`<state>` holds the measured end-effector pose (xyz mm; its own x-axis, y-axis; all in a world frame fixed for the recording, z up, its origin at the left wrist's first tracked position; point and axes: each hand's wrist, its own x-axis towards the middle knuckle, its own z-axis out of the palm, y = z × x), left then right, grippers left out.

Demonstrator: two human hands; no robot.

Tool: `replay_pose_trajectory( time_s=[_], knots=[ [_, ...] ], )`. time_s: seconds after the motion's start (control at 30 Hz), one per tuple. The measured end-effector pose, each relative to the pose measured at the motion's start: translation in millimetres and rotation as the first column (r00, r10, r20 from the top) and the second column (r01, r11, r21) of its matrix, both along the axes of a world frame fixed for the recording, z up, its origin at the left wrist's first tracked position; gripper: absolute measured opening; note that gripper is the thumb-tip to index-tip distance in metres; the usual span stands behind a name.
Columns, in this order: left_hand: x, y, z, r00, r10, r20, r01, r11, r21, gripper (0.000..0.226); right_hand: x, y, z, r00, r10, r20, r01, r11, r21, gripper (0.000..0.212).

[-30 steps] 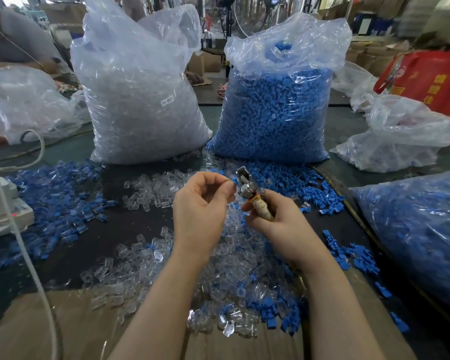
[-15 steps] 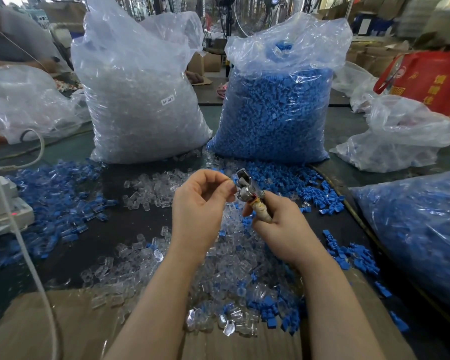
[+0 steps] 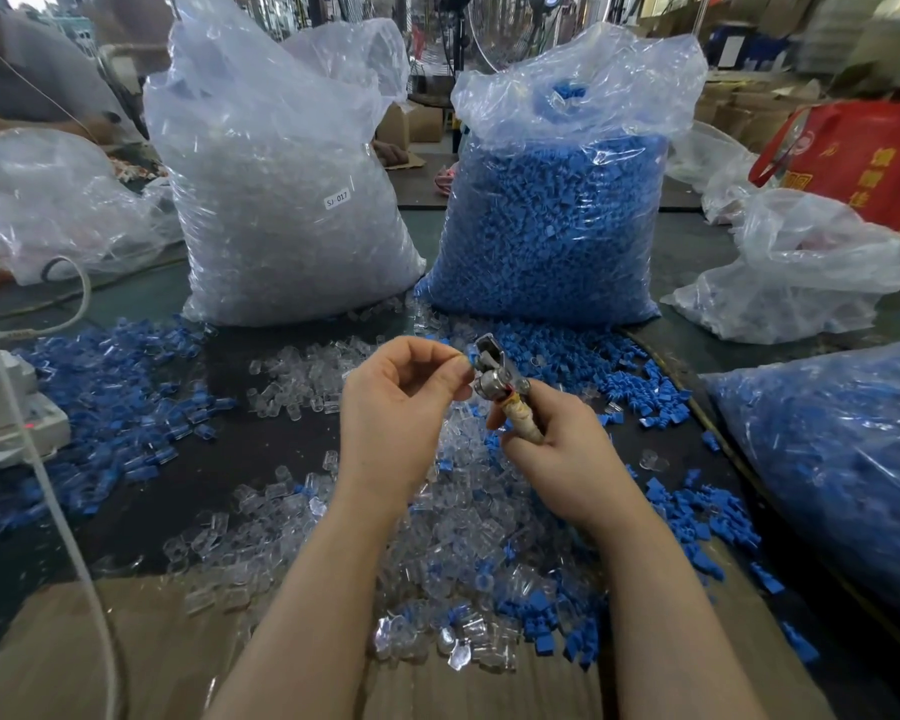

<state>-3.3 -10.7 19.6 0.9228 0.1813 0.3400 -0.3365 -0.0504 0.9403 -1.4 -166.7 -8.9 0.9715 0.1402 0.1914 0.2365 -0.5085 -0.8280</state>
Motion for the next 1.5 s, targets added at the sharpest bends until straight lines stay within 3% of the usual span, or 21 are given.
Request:
replay_pose_trajectory(
  time_s=[0.1,0.17,0.2,0.27,0.33,0.37,0.43,0.57,0.7,0.77,0.8,0.87,0.93,1.03,1.13,1.2,1.33,1.5],
  knots=[
    [3,17,3,0.997,0.078,-0.027,-0.075,0.994,0.083,0.009,0,1,-1,0.999,-0.024,0.024,0.023,0.999,0.036,0.015],
    [6,41,1,0.972,0.227,-0.057,-0.210,0.953,0.217,0.007,1,1,-1,0.997,-0.066,0.051,0.063,0.997,0.048,0.014],
    [7,56,-2,0.941,0.333,-0.053,-0.299,0.896,0.327,0.005,1,1,-1,0.994,-0.086,0.067,0.083,0.996,0.045,0.013],
    [6,85,-9,0.824,0.567,-0.010,-0.463,0.683,0.565,0.005,1,0,-2,0.989,-0.115,0.093,0.113,0.993,0.027,0.011],
    [3,110,-18,0.674,0.739,0.006,-0.525,0.472,0.708,0.012,1,-1,-2,0.986,-0.127,0.108,0.128,0.992,0.003,0.011],
    [1,119,-21,0.613,0.790,-0.014,-0.519,0.417,0.746,0.014,1,0,-2,0.985,-0.127,0.114,0.129,0.992,-0.006,0.010],
    [-1,132,-27,0.532,0.842,-0.085,-0.479,0.383,0.790,0.015,1,0,-2,0.985,-0.124,0.123,0.128,0.992,-0.019,0.006],
    [-2,146,-34,0.461,0.868,-0.185,-0.426,0.399,0.812,0.016,1,-1,-2,0.982,-0.132,0.136,0.140,0.989,-0.055,0.004],
    [3,137,-29,0.503,0.855,-0.124,-0.429,0.372,0.823,0.024,1,0,-2,0.977,-0.136,0.166,0.159,0.979,-0.130,0.010],
    [6,121,-21,0.625,0.778,-0.061,-0.471,0.439,0.765,0.027,1,2,-2,0.974,-0.131,0.182,0.163,0.972,-0.171,0.011],
    [6,110,-15,0.714,0.696,-0.076,-0.460,0.548,0.699,0.026,1,3,-1,0.974,-0.129,0.185,0.164,0.967,-0.194,0.010],
    [5,83,-4,0.874,0.434,-0.221,-0.277,0.817,0.506,0.025,1,4,-1,0.972,-0.127,0.197,0.176,0.951,-0.253,0.011],
    [2,56,6,0.920,0.115,-0.375,-0.011,0.963,0.268,0.037,2,3,-1,0.967,-0.121,0.223,0.192,0.923,-0.333,0.015],
    [1,26,10,0.886,-0.128,-0.445,0.208,0.968,0.137,0.058,2,5,1,0.957,-0.097,0.274,0.203,0.898,-0.391,0.023],
    [0,8,8,0.884,-0.201,-0.423,0.259,0.962,0.084,0.038,0,7,3,0.948,-0.064,0.313,0.190,0.901,-0.391,0.019],
    [0,3,7,0.898,-0.174,-0.404,0.209,0.977,0.042,0.020,1,8,4,0.945,-0.042,0.324,0.182,0.891,-0.415,0.019],
    [1,5,6,0.933,-0.042,-0.356,0.048,0.999,0.006,0.017,3,7,2,0.955,-0.052,0.291,0.208,0.819,-0.535,0.040],
    [4,16,1,0.925,-0.075,-0.373,0.149,0.973,0.175,0.035,4,6,6,0.923,-0.247,0.294,0.375,0.743,-0.554,0.037]
  ],
)
